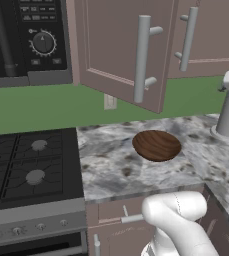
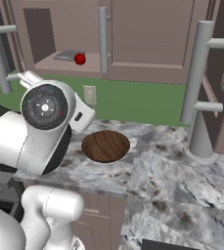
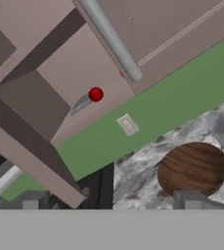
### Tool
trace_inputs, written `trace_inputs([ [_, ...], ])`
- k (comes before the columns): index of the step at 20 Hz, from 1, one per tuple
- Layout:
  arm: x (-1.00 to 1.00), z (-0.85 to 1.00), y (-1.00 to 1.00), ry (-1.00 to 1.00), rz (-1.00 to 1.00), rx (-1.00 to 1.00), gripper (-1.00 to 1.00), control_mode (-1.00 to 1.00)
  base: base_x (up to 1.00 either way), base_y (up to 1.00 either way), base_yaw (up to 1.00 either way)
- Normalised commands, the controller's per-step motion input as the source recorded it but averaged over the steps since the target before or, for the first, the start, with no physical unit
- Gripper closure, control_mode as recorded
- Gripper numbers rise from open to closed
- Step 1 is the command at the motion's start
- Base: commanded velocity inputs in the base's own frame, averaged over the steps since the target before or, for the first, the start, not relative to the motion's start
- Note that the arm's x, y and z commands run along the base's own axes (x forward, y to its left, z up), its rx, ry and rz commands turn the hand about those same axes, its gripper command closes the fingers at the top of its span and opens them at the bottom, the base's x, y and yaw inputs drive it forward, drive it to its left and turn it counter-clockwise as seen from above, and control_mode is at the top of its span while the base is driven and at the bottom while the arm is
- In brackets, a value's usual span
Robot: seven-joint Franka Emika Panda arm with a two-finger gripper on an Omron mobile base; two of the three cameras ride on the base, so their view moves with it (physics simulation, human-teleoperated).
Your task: Open the cabinet. Pick the peach and apple from the cabinet and place them into the bowl. Then close the cabinet.
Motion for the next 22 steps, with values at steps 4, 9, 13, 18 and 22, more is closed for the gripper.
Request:
trace_inputs([
  [4, 0.02, -0.01, 0.10, -0.03, 0.01, 0.27, -1.00, -1.00, 0.00, 0.00, 0.00],
  [9, 0.05, 0.00, 0.27, -0.01, 0.00, 0.15, -1.00, -1.00, 0.00, 0.00, 0.00],
  [13, 0.16, 0.00, 0.34, 0.00, 0.00, 0.14, -1.00, -1.00, 0.00, 0.00, 0.00],
  [18, 0.25, 0.00, 0.40, 0.04, 0.01, 0.03, -1.00, -1.00, 0.00, 0.00, 0.00],
  [22, 0.32, 0.00, 0.27, 0.15, 0.06, 0.03, -1.00, -1.00, 0.00, 0.00, 0.00],
])
